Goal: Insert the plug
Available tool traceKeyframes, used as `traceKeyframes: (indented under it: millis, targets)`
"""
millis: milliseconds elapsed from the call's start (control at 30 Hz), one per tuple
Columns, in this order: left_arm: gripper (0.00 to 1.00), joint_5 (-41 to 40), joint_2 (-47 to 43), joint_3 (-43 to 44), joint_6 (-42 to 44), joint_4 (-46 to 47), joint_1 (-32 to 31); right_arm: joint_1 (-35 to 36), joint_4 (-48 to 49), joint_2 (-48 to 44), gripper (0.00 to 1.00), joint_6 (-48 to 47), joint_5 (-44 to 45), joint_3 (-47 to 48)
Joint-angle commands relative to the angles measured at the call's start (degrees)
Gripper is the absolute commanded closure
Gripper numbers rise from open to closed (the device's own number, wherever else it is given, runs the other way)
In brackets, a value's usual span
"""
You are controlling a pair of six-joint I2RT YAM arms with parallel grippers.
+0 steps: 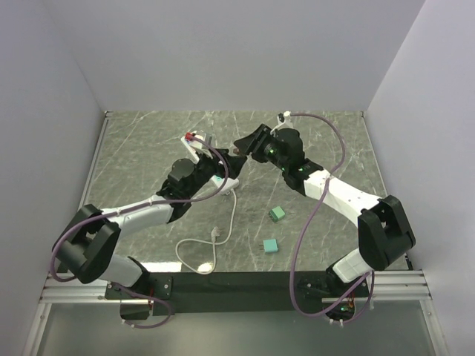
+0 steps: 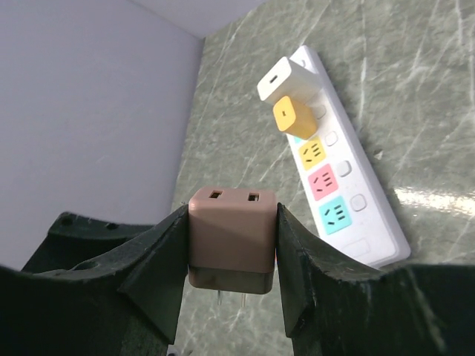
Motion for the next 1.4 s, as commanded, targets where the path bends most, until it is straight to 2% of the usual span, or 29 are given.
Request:
traceKeyframes:
  millis: [0, 200, 333, 433, 467, 500, 567, 600, 633, 667, 700, 767, 800, 833, 867, 933, 967, 1100, 1233, 1267, 1367]
  targets:
    - [0.13, -2.63, 1.29, 3.27, -2.46, 3.27, -0.69, 1.10, 4.27, -1.03, 1.00, 1.02, -1.45, 0.28]
    - [0.16, -7.99, 2.44, 3.80, -1.58, 3.88, -1.13, 1.98, 5.93, -1.20, 1.00, 1.73, -2.85, -0.07]
    - [0.25, -9.49, 2.35, 3.80, -0.61, 3.97, -1.22, 2.24, 6.64, -1.03, 1.00, 1.99, -4.17, -0.08]
    - [0.39, -9.23, 2.26, 3.54, -0.26, 4.50, -1.31, 2.24, 6.46, -0.94, 1.00, 1.46, -4.35, 0.01]
    - [0.48, -9.05, 2.35, 3.45, -0.08, 4.76, -1.31, 2.33, 6.55, -0.94, 1.00, 1.38, -4.44, -0.07]
    - [0.52, -8.70, 2.44, 3.45, 0.18, 4.76, -1.31, 2.33, 6.73, -1.03, 1.00, 1.11, -4.53, -0.51]
    - [0.70, -8.35, 2.35, 3.54, 0.79, 4.59, -1.22, 2.24, 7.78, -1.11, 1.00, 0.59, -4.79, -0.95]
    - [0.92, -7.82, 2.44, 3.80, 1.06, 4.41, -1.22, 2.24, 8.04, -1.20, 0.94, 0.41, -4.79, -1.13]
    - [1.00, -7.64, 2.44, 4.06, 1.32, 4.06, -1.22, 2.24, 7.87, -1.29, 0.90, 0.15, -4.79, -1.13]
    - [1.00, -7.47, 2.44, 4.33, 1.67, 3.19, -1.22, 2.33, 7.78, -1.20, 0.87, -0.20, -5.23, -0.96]
    - [1.00, -6.60, 2.44, 4.50, 2.28, 2.83, -1.22, 2.16, 7.78, -1.20, 0.76, -0.99, -5.49, -0.87]
    - [1.00, -5.10, 1.91, 4.68, 3.77, 2.30, -1.22, 1.98, 8.04, -1.38, 0.61, -2.66, -5.75, -0.86]
    - [1.00, -4.40, 1.48, 4.68, 4.13, 1.43, -1.13, 1.63, 8.57, -1.55, 0.46, -3.45, -6.02, -1.13]
    - [1.00, -3.17, 0.43, 4.59, 4.74, 0.81, -0.87, 1.37, 8.83, -1.81, 0.39, -4.15, -6.37, -1.39]
    - [1.00, -1.77, -0.10, 4.59, 4.75, 0.11, -0.61, 0.23, 9.45, -2.51, 0.28, -5.73, -7.42, -2.09]
    - [1.00, 3.74, -1.51, 4.77, 4.32, -2.52, 0.96, -1.26, 12.25, -3.57, 0.20, -6.88, -9.00, -3.41]
    - [1.00, 5.87, -1.86, 4.86, 4.05, -3.32, 1.50, -3.53, 13.83, -4.44, 0.12, -8.45, -10.84, -4.37]
    - [1.00, 13.79, -3.45, 5.73, 4.22, -7.09, 4.22, -9.08, 16.66, -5.07, 0.09, -13.20, -29.25, -2.19]
    - [1.00, 23.10, -5.03, 6.44, 6.15, -9.65, 5.98, -10.67, 12.27, -6.12, 0.09, -24.35, -40.87, 0.27]
    - [1.00, 28.25, -5.29, 6.61, 6.33, -10.61, 6.51, -10.68, 11.83, -6.65, 0.09, -28.64, -43.18, 0.19]
    - [1.00, 36.19, -6.61, 6.44, 6.16, -10.79, 8.27, -10.59, 14.63, -8.75, 0.09, -31.84, -51.88, -2.52]
